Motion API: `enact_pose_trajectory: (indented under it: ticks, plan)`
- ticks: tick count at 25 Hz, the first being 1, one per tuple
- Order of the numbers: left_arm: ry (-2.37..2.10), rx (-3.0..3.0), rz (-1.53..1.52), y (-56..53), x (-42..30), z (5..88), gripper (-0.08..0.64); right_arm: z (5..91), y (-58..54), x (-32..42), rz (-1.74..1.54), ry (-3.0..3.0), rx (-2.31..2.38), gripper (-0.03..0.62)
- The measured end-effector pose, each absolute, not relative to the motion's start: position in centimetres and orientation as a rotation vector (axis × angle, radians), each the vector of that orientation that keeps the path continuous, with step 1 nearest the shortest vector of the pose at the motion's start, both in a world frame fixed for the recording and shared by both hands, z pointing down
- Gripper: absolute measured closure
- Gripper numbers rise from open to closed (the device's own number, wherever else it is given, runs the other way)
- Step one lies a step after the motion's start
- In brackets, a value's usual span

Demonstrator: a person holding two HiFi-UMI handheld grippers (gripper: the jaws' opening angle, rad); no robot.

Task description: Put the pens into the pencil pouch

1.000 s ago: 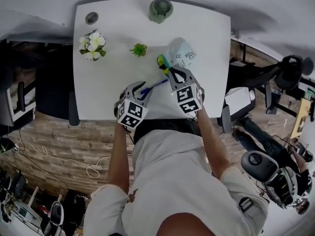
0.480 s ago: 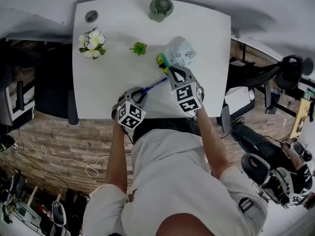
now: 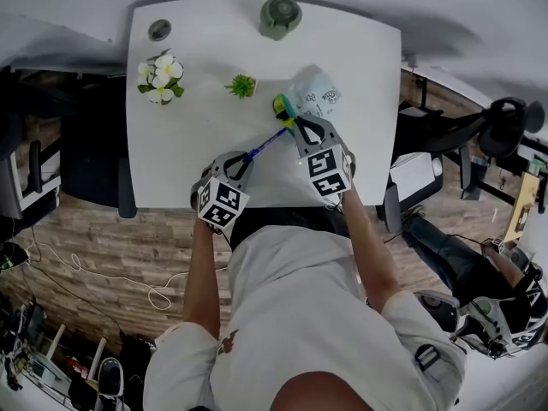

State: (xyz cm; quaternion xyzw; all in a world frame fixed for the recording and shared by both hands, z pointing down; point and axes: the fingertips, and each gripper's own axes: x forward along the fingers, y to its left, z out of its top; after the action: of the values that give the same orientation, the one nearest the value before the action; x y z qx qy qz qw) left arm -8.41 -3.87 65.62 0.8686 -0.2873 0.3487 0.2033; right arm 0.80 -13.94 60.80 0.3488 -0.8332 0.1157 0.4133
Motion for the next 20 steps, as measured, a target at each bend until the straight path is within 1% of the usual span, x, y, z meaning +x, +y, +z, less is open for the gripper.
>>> enact_pose_trajectory:
  ticks: [13, 20]
  plan:
    - [-0.845, 2.462, 0.845, -5.5, -9.7, 61.7, 0.508, 60.5, -14.0, 0.9, 0.297, -2.1, 0.885, 0.575]
    - [-0.848, 2.495, 0.791, -8.3, -7.9, 61.7, 0.508, 60.4, -14.0, 0.7, 0.3, -2.103, 0.888, 0.575]
